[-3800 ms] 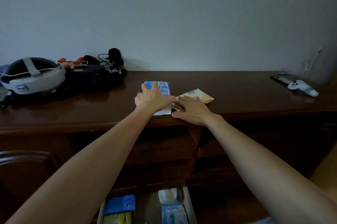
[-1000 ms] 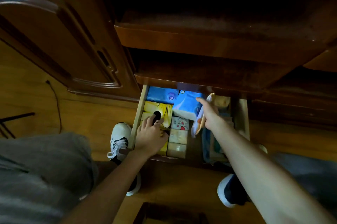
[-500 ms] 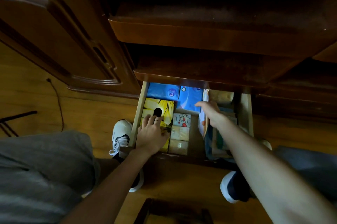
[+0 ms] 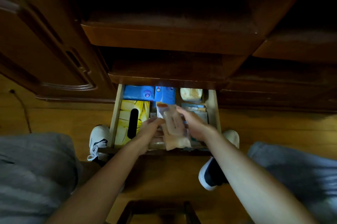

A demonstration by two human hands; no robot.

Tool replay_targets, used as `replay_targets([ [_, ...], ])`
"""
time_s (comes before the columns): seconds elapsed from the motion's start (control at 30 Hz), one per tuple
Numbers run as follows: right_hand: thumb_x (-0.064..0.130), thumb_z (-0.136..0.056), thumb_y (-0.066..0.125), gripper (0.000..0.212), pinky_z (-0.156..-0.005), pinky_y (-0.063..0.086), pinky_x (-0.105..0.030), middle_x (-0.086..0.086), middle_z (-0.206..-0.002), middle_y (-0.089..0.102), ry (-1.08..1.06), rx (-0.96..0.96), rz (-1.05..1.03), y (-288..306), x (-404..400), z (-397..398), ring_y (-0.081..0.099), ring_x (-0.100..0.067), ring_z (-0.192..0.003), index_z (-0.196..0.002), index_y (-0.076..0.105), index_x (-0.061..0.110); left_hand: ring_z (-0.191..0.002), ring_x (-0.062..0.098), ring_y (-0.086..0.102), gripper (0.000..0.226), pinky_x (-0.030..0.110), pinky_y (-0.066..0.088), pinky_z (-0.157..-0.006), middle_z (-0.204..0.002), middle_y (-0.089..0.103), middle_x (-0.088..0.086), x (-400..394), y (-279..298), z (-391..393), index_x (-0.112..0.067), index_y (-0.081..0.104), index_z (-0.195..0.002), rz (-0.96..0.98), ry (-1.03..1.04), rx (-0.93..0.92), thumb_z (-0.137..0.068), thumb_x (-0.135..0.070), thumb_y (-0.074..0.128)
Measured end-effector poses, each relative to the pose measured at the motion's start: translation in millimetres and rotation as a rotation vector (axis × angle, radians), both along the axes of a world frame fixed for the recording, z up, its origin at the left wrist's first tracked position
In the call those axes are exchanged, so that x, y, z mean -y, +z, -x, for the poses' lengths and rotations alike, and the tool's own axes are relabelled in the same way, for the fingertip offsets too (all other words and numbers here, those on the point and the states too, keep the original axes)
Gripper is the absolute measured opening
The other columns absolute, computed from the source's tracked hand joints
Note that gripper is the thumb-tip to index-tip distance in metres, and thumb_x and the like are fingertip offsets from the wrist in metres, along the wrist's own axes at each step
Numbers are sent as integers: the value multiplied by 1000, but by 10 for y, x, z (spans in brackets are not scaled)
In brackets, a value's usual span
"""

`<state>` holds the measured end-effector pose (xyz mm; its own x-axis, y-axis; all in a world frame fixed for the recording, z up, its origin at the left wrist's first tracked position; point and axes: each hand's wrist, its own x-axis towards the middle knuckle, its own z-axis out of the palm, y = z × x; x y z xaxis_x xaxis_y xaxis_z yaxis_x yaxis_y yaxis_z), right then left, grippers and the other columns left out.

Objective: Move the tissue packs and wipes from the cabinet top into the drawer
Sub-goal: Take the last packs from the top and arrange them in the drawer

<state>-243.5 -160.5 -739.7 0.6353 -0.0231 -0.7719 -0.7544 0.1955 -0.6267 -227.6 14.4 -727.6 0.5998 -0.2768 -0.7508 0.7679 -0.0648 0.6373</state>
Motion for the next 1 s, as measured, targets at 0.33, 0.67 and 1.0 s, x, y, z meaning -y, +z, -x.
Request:
replay_targets([
  [0.33,31,-91,69,71,-91,49,-43,-12,-150,41,440,-23,1065,-357,314,244,52,-33,-129,-150,31,22,-82,15,74,13,27,58,-62,-94,77,1,-11,-152,18,-16,67,-104,-230,13,266,-93,-24,68],
  [0.67,22,-96,65,54,-86,52,-45,-14,-133,61,504,-99,1261,-471,245,178,64,-37,-117,-142,37,17,-91,16,74,25,40,62,-79,-102,76,0,-71,-237,-63,-18,63,-112,-235,73,302,-91,-30,72],
  [1.0,34,-92,70,35,-53,44,-28,1,-96,65,468,54,1319,376,713,304,63,-20,-78,-122,57,22,-90,19,73,19,40,62,-77,-100,75,1,-54,215,-57,-25,64,-105,-225,27,332,-89,-29,74],
])
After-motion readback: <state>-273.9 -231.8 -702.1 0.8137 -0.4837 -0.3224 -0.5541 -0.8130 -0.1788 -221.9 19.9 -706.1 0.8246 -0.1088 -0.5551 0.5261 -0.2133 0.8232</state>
